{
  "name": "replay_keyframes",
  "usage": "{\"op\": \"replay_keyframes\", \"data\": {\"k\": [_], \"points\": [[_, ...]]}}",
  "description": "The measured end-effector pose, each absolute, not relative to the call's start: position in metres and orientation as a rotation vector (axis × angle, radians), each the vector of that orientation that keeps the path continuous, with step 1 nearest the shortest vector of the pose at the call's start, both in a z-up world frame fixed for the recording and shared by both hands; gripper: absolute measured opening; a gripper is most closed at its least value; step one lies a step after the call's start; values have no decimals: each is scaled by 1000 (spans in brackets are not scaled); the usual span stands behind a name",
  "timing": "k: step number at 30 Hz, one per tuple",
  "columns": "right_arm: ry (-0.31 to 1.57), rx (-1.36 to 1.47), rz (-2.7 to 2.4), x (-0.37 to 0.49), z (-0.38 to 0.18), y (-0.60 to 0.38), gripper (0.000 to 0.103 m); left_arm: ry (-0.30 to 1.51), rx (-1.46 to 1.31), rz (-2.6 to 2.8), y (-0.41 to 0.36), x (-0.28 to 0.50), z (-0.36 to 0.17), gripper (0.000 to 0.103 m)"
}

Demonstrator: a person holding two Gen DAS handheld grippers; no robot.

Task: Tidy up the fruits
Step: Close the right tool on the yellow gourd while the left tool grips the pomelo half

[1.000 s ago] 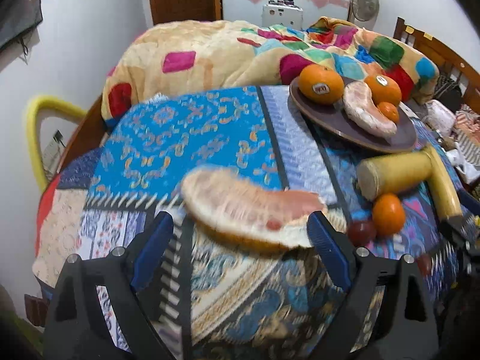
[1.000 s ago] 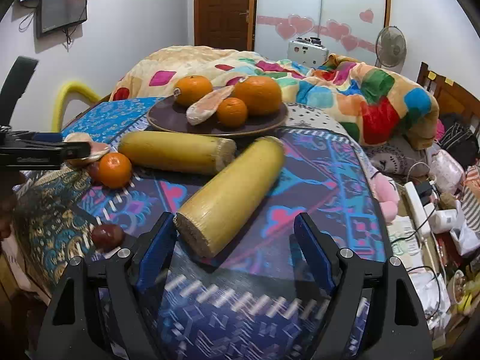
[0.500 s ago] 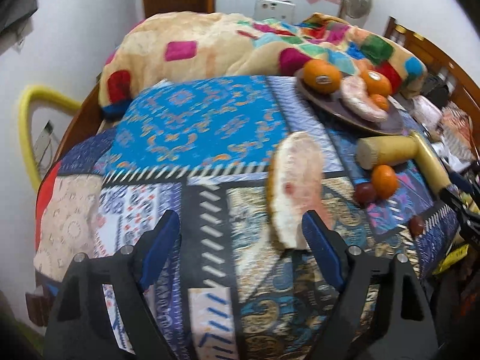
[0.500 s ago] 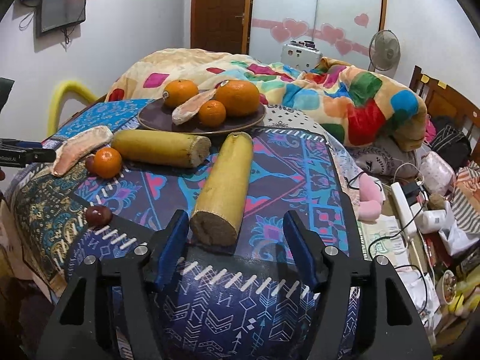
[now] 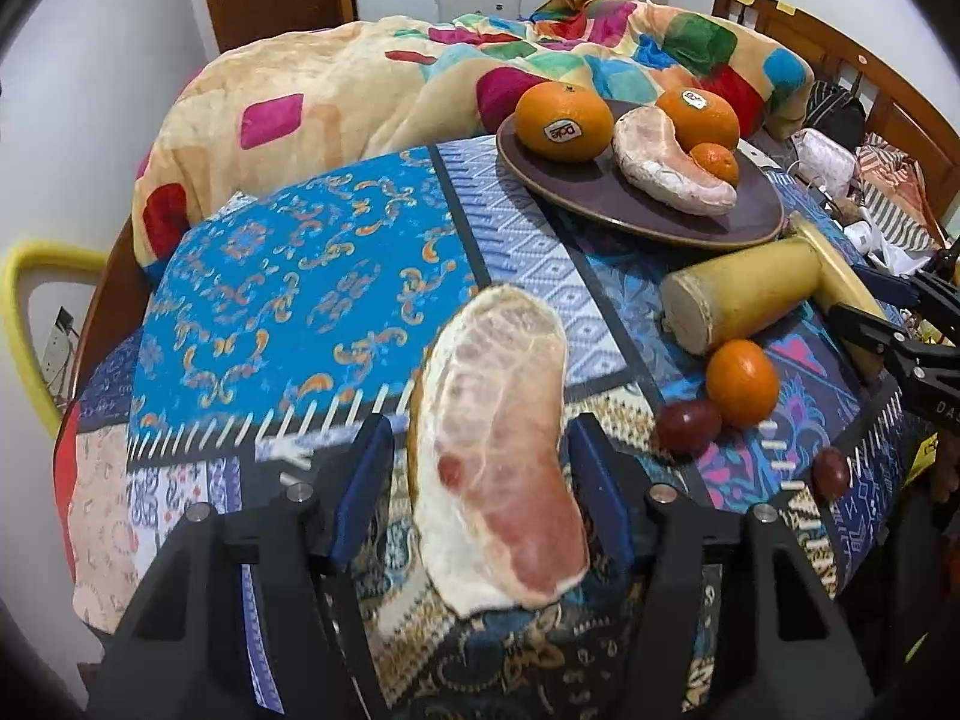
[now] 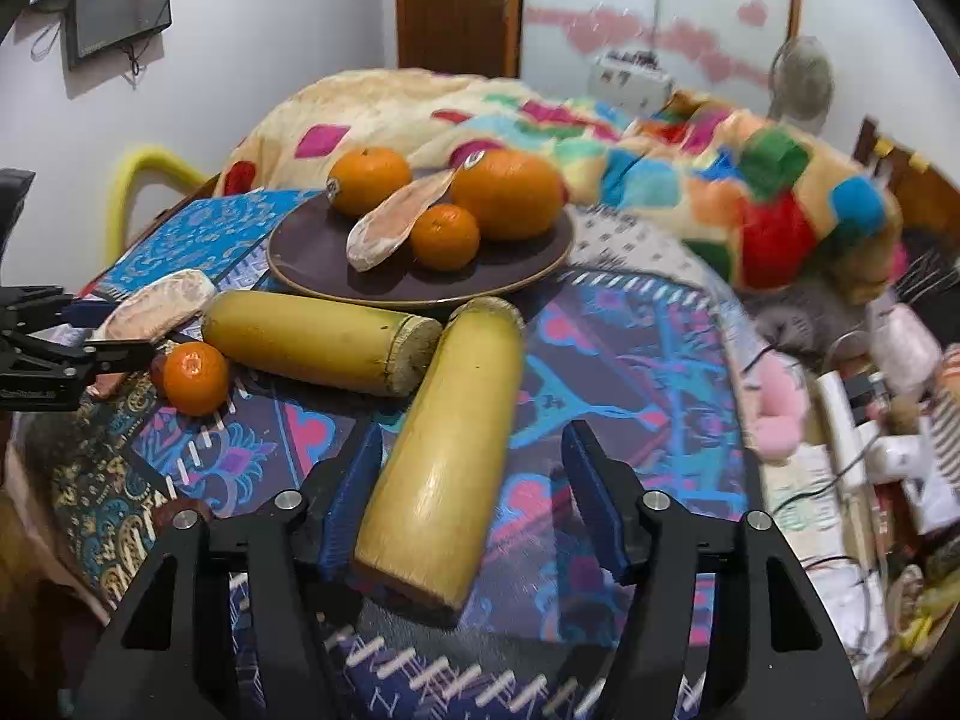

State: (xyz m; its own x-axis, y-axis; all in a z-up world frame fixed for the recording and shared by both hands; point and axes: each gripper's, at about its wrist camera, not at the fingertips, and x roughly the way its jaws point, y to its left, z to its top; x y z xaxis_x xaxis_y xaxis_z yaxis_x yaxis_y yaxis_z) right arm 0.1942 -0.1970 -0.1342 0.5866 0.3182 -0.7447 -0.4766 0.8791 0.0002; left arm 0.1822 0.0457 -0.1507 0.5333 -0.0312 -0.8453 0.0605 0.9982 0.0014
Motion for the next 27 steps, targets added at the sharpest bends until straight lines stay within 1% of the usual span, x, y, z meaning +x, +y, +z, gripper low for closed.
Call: {"op": "replay_keyframes", "data": {"k": [2,5,8,10,16,19,27], "points": [[839,-221,477,199,-135,-197,49,1008,32,-72,47,188,-152,61],[866,-234,499,203,-133,-199,44,1006,6,-94,52,196,-154,61],[882,-236,502,205,-132,-206,42,995,17,-111,50,196,-155,59],[896,-229,506,209,-131,-210,41,987,49,-135,45,195,-154,52],[955,-208,522,228,-138,-205,40,993,69,-144,43,197,-153,51],[952,-215,524,232,-137,-201,33,1000,58,-139,45,199,-152,50],[906,-208,493,222,-127,-210,33,965,81,-116,39,192,-143,49]]}}
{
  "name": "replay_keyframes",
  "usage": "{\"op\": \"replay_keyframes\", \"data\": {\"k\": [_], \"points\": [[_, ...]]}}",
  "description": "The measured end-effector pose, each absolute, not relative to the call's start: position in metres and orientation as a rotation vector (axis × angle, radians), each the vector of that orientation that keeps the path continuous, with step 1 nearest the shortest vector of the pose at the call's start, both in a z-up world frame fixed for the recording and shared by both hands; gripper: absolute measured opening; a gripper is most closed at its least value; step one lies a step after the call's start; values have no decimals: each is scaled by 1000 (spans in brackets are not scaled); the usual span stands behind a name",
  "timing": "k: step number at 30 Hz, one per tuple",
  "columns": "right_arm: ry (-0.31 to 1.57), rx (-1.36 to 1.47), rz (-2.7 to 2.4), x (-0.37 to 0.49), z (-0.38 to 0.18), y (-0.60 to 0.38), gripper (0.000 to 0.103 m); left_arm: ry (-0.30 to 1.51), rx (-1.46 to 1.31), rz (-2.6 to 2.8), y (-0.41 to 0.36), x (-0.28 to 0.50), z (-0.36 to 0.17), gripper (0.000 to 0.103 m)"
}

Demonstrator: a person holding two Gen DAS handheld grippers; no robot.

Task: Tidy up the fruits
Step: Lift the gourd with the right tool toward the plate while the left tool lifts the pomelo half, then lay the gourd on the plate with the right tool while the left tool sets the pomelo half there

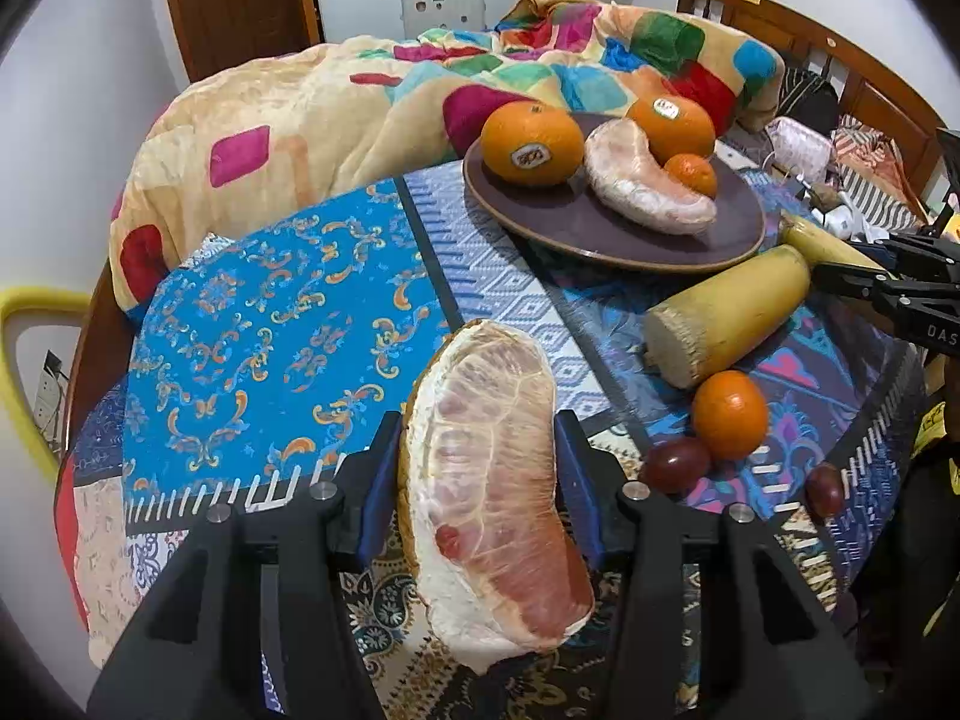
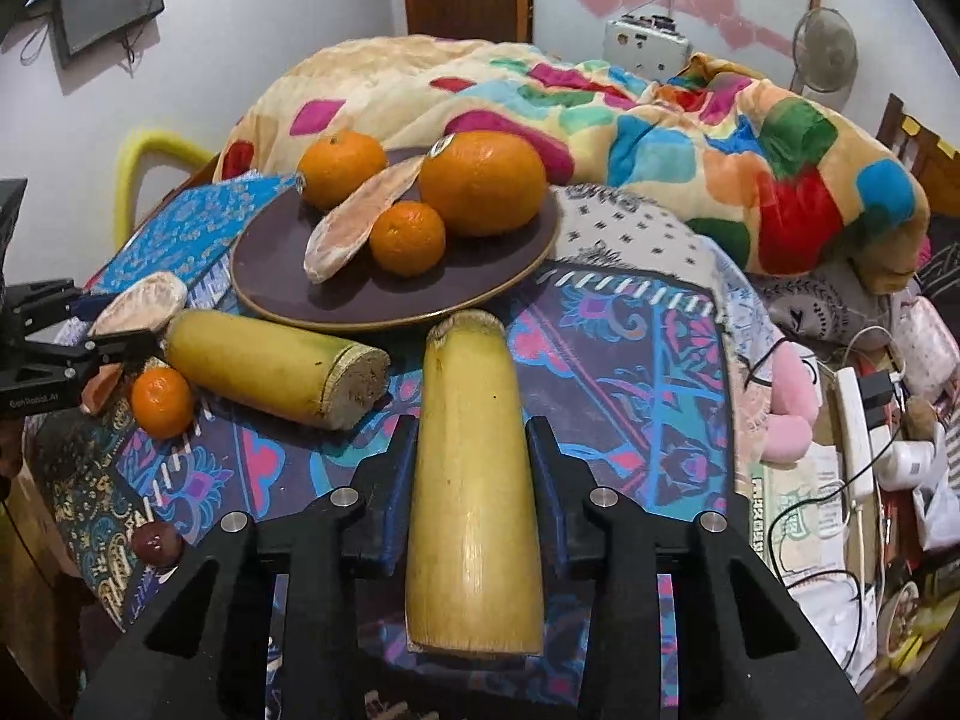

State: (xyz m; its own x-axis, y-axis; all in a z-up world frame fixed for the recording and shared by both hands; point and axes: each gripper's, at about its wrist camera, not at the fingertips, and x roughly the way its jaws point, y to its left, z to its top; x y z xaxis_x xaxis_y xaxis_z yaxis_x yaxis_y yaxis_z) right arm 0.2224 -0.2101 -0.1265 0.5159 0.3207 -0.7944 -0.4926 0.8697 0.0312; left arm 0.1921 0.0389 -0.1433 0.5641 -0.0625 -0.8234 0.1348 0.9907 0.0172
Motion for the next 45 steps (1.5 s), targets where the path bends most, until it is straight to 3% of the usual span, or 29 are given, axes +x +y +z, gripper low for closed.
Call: {"op": "replay_keyframes", "data": {"k": [18,28,29,31,33,45], "points": [[704,-131,512,213,-65,-208,33,778,39,-121,25,195,-74,49],[674,-100,534,242,-65,-181,32,731,24,-149,13,233,-64,46],[677,-96,535,246,-67,-179,32,732,24,-150,12,237,-65,44],[681,-95,535,253,-69,-173,32,742,25,-155,11,245,-69,29],[687,-98,534,262,-74,-166,32,763,20,-168,9,256,-75,24],[673,-130,535,285,-83,-137,30,791,-10,-220,3,295,-89,24]]}}
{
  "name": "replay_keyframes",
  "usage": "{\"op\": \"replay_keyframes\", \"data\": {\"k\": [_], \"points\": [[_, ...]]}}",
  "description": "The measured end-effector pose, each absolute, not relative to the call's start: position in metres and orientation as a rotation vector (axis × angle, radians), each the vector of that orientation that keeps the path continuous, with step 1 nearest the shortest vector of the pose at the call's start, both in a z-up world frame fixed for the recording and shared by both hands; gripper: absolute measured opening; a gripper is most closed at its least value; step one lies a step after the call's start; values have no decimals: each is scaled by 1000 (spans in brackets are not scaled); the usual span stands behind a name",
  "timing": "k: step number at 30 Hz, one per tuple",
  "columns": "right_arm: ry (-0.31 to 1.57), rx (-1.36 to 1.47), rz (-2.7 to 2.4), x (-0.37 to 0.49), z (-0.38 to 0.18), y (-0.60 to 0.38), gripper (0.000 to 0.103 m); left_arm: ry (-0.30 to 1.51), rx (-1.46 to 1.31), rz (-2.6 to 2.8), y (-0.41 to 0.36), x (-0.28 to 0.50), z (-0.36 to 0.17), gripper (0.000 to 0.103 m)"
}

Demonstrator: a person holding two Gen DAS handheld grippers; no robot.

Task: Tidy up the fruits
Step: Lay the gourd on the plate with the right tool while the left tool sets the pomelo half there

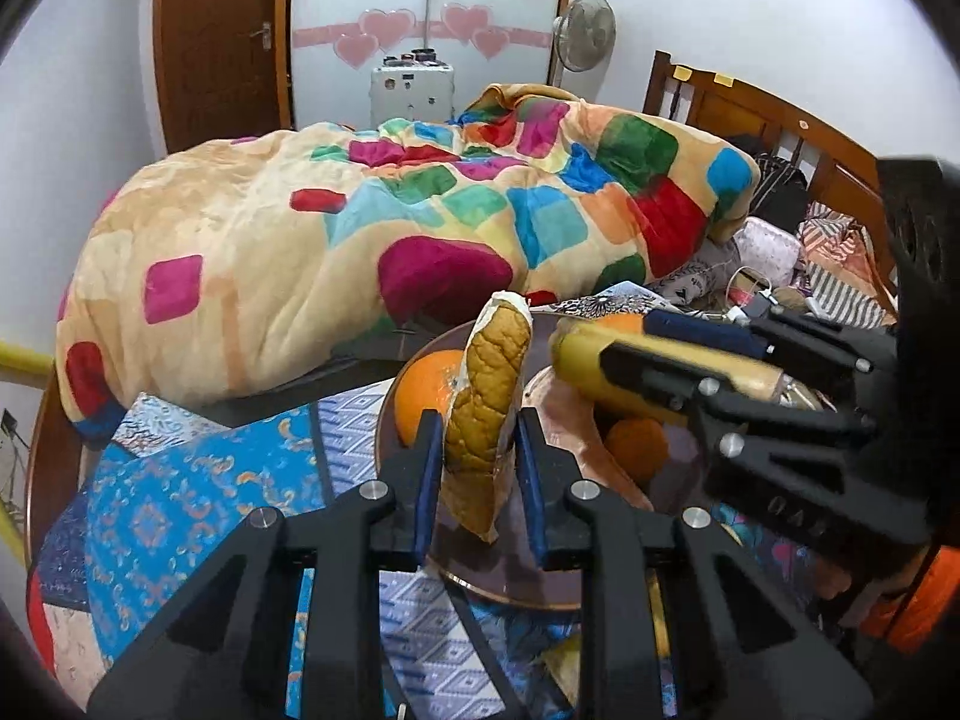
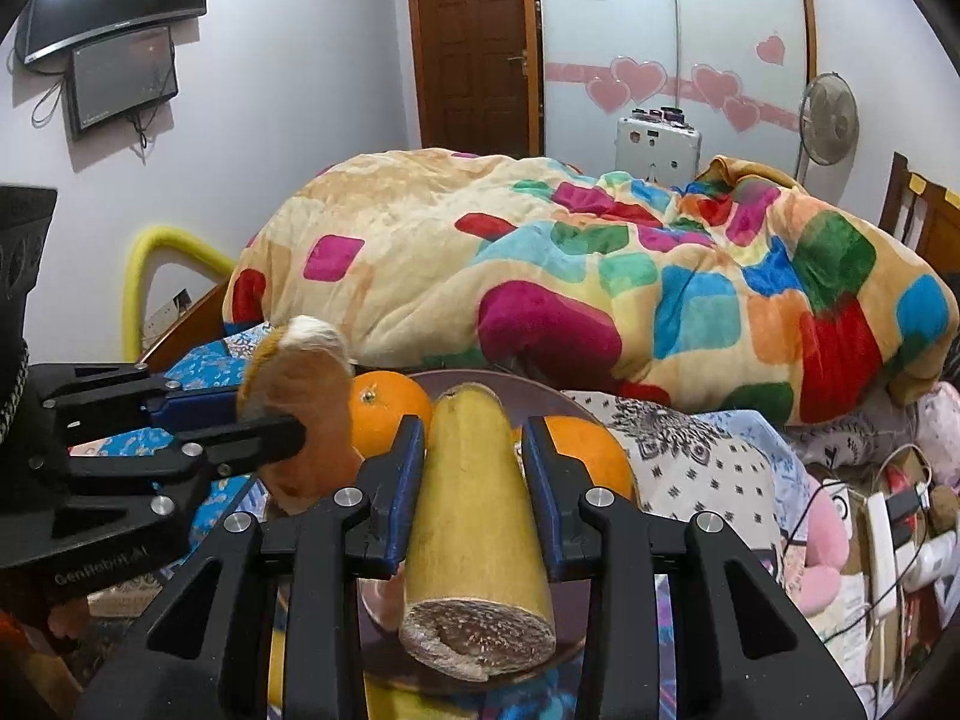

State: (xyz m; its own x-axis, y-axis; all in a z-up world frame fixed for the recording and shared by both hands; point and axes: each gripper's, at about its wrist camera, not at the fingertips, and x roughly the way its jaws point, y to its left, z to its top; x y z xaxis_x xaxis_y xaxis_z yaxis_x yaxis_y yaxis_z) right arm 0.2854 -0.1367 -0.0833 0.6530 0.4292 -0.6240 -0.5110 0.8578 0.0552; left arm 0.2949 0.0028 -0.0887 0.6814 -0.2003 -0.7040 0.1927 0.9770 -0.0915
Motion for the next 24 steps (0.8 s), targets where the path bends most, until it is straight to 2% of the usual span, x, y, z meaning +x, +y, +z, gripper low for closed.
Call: {"op": "replay_keyframes", "data": {"k": [8,15,20,24], "points": [[691,-168,564,276,-89,-128,18,822,-33,-195,12,306,-101,29],[707,-173,582,274,-91,-128,18,859,5,-175,10,296,-115,38],[703,-179,578,272,-91,-129,18,884,-52,-185,20,295,-122,40],[698,-191,567,270,-92,-131,18,906,-30,-176,17,293,-126,48]]}}
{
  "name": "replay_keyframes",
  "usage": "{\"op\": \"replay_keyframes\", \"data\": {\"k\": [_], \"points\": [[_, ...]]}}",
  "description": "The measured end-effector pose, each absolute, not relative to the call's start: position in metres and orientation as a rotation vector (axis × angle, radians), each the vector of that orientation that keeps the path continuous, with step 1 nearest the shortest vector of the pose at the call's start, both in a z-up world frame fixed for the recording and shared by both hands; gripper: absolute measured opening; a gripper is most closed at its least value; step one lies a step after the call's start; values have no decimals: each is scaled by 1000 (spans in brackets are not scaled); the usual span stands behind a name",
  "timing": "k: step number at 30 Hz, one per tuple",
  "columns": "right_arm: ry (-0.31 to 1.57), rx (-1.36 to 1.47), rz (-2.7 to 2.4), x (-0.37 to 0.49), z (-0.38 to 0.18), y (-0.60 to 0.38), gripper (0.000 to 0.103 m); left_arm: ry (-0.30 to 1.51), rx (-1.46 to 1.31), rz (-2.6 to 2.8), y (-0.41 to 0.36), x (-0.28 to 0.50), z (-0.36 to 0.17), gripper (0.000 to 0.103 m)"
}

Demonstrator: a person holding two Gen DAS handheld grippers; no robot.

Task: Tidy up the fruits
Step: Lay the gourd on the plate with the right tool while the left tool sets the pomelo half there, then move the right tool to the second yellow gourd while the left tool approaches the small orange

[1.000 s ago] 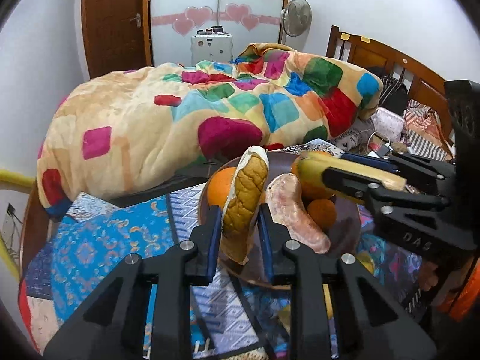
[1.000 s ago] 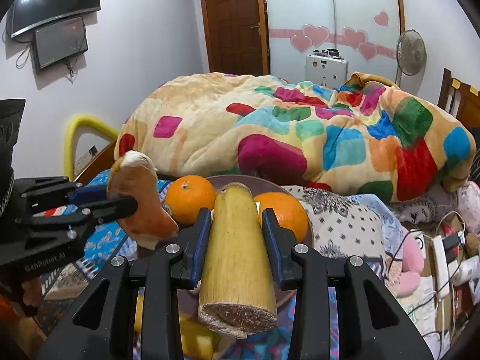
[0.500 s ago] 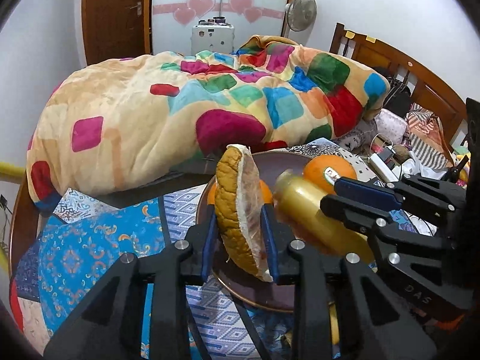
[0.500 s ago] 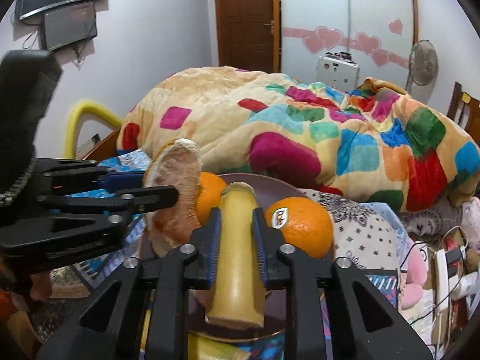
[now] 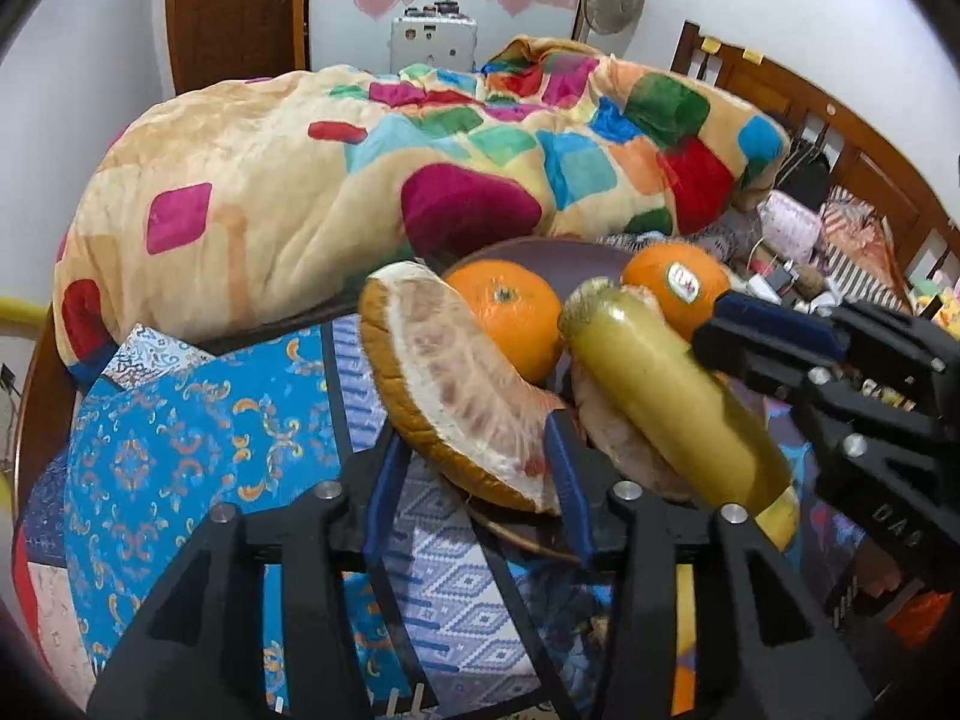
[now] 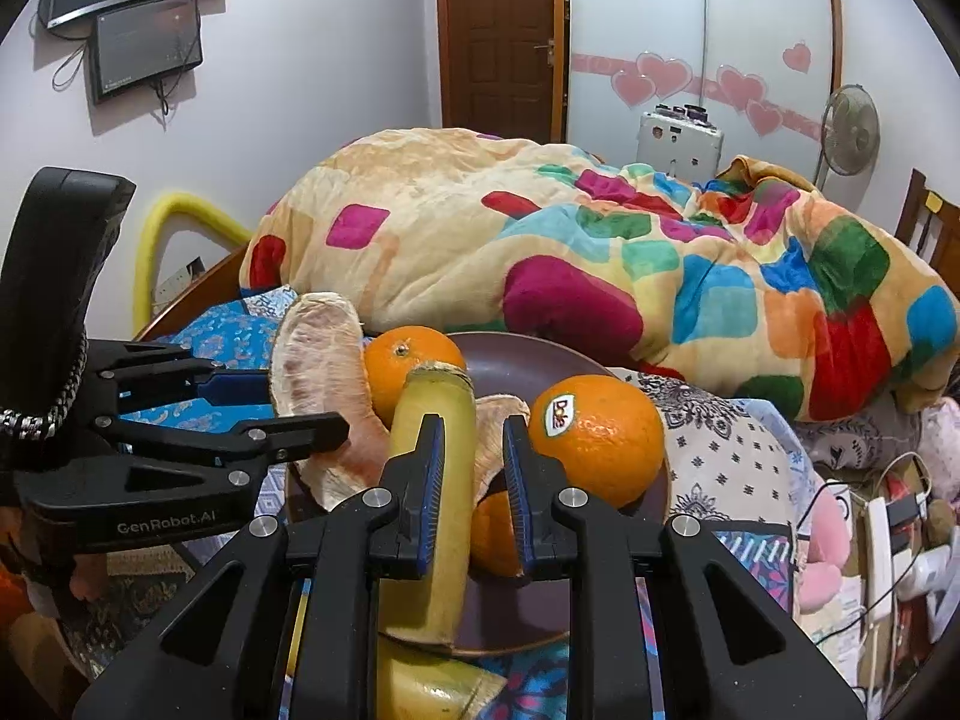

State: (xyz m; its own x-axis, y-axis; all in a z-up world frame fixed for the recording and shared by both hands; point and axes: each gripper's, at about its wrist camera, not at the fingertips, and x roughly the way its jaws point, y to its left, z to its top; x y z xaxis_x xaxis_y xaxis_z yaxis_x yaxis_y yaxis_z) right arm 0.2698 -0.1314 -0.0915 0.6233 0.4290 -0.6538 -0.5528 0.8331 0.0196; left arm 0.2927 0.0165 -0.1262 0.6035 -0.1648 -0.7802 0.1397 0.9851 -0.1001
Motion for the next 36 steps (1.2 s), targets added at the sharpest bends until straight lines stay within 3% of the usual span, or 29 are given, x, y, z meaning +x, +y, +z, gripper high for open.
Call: {"op": "replay_keyframes", "data": {"k": [9,13,25,36], "points": [[694,-176,551,253,-88,-153,29,925,-84,-164,23,275,-129,54],[670,-177,536,239,-86,-166,48,898,-32,-151,19,260,-120,57],[696,-173,483,220,-100,-199,49,921,-4,-142,26,213,-123,58],[747,-235,468,214,-125,-201,49,972,49,-158,1,221,-136,57]]}}
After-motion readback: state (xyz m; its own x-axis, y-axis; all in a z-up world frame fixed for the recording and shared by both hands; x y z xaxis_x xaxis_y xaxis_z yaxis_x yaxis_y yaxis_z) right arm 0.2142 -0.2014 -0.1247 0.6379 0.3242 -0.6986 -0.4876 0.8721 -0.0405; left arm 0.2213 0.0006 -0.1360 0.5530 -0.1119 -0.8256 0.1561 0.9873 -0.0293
